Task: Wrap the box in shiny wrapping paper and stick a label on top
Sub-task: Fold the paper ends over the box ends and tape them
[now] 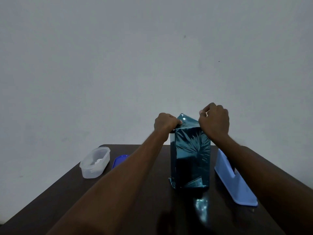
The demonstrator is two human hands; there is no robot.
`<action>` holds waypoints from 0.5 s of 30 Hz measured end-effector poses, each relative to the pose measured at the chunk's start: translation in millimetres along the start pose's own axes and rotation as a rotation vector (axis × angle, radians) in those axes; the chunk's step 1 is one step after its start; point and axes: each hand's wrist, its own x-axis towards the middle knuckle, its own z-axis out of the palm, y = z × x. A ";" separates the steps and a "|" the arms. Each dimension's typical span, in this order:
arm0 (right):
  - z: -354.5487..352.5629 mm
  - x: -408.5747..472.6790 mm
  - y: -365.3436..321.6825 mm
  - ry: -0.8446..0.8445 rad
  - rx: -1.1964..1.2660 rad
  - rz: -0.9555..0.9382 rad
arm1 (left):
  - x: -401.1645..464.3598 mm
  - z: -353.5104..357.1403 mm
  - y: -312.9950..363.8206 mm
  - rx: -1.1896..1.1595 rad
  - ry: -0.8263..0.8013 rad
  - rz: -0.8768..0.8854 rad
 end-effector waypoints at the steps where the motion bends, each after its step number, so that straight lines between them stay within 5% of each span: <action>1: -4.6 -5.4 -1.4 0.071 0.004 -0.064 | -0.4 -1.7 -0.4 -0.002 0.021 0.010; 10: -31.0 -48.5 -7.8 -0.295 0.038 -0.338 | -26.3 -25.6 24.3 -0.060 -0.140 -0.017; 15: -31.5 -49.8 -1.8 -0.357 -0.039 -0.432 | -45.8 -39.3 36.0 0.201 -0.159 0.224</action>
